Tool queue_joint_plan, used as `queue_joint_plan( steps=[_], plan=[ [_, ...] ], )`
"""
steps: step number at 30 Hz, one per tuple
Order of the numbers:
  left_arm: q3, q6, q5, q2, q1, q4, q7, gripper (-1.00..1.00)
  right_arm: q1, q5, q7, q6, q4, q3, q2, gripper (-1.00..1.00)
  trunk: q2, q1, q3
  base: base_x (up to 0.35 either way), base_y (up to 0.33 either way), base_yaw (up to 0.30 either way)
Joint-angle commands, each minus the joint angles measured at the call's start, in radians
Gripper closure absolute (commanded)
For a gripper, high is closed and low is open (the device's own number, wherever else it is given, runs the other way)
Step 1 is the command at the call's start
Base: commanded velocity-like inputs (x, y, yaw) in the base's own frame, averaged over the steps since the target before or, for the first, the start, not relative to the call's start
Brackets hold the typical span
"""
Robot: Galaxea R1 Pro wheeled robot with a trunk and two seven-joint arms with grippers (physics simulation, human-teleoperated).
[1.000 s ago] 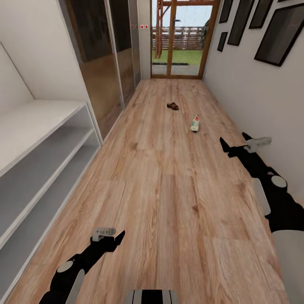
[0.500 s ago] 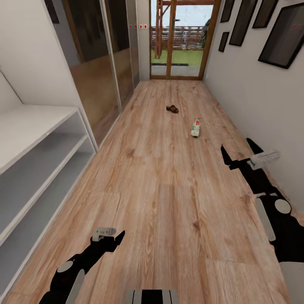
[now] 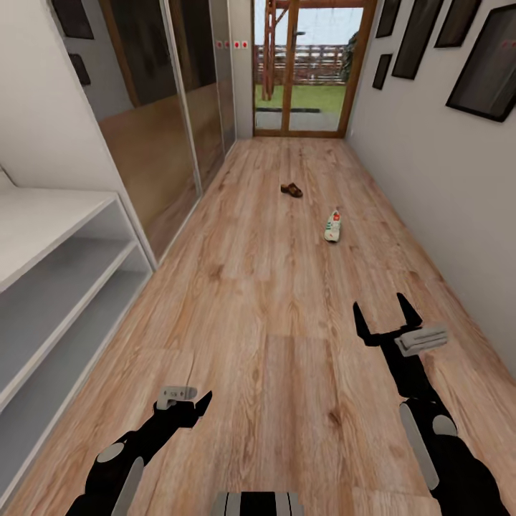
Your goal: Pick up the two gym shoes and the two sandals from the corridor floor and place them onto the hallstand (shoe rack) in the corridor, making sure they are on the rack and not on the floor. Arrange them so the two gym shoes are next to each other and the two sandals are next to each other.
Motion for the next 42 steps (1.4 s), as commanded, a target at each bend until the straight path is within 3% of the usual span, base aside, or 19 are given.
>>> queue_joint_plan(
  steps=[1, 4, 10, 20, 42],
  plan=[
    [0.001, 0.009, 0.010, 0.000, 0.000, -0.001, -0.001, -1.00, 0.008, -0.011, 0.010, -0.001, 0.002, 0.000, 0.002, -1.00, 0.000, 0.000, -0.001, 0.331, -0.070, 0.000],
    [0.001, 0.009, 0.010, 0.000, 0.000, -0.001, -0.001, -1.00, 0.047, -0.011, 0.012, 0.022, 0.006, 0.000, 0.006, -1.00, 0.000, 0.000, -0.001, 0.331, -0.066, 0.000],
    [0.001, 0.009, 0.011, 0.000, 0.000, -0.001, -0.001, -1.00, 0.055, -0.010, 0.013, 0.094, 0.067, 0.001, 0.006, -1.00, 0.000, 0.000, -0.001, 0.331, -0.053, 0.000],
    [0.001, 0.009, 0.011, 0.000, 0.000, -0.002, -0.001, -1.00, 0.056, -0.010, 0.015, 0.297, 0.104, 0.003, 0.005, -1.00, 0.000, 0.000, -0.001, 0.331, -0.051, 0.000],
    [0.001, 0.009, 0.011, 0.000, 0.001, -0.003, -0.003, -1.00, 0.056, -0.011, 0.013, 0.316, 0.105, 0.004, 0.006, -1.00, 0.000, 0.000, -0.001, 0.333, -0.002, 0.000]
  ],
)
